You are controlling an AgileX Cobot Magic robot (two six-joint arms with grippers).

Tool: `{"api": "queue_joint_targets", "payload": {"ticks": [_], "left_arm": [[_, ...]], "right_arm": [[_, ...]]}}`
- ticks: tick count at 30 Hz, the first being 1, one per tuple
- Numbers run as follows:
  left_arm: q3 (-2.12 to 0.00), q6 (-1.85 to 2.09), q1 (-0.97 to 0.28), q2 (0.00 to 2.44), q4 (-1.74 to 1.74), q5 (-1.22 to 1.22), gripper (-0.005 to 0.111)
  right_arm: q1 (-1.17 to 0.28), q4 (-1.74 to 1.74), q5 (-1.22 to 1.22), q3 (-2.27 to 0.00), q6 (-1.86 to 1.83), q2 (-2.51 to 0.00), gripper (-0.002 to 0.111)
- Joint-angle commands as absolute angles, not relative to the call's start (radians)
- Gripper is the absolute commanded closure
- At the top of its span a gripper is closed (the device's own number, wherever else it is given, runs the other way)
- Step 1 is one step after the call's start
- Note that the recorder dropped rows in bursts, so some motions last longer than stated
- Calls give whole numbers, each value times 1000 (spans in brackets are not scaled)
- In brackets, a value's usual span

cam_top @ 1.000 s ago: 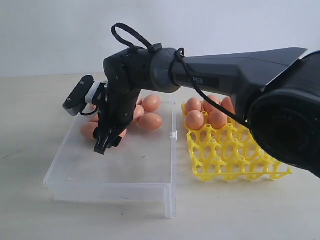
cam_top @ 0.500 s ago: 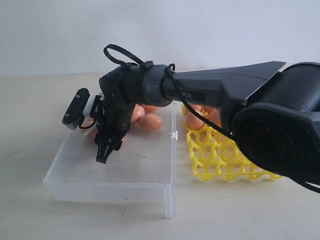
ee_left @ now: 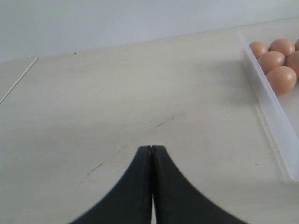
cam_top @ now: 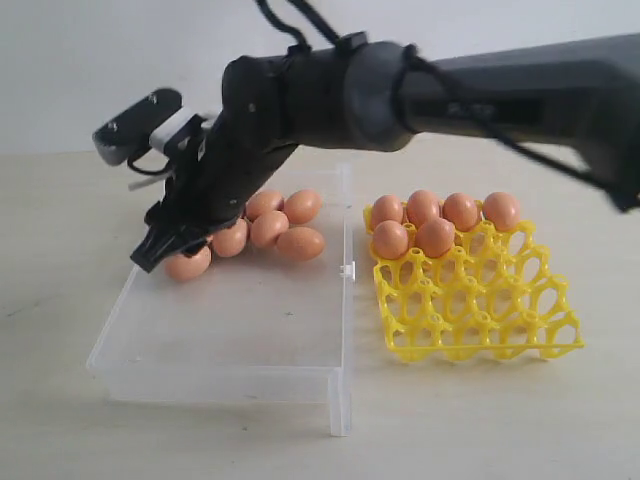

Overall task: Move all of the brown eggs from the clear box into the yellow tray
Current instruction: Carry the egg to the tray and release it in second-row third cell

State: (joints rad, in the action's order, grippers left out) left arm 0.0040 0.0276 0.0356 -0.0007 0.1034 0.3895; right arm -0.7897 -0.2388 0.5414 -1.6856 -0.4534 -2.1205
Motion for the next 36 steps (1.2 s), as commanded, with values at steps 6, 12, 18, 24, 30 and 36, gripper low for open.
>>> {"api": "queue_joint_targets", "payload": {"ticks": [6,12,18,24,30,36], "left_arm": [[0,23,30,0,101,380,107],[0,23,30,0,101,380,107],[0,23,30,0,101,380,107],[0,23,30,0,101,380,107],[0,23,30,0,101,380,107],[0,23,30,0,101,380,107]], "right_arm": [[-690,-521,-106,-1011,-575,-1659,108],[-483,-507,-121,-823,-478,-1550,108],[-350,-341,-127,-805,-269,-1573,108],[-302,-289,-143,-805,-174,-1655,108],[-288,-278,-164,-828,-172,-1776,108],[-283,-272,-151,-886,-172,-1850,108]]}}
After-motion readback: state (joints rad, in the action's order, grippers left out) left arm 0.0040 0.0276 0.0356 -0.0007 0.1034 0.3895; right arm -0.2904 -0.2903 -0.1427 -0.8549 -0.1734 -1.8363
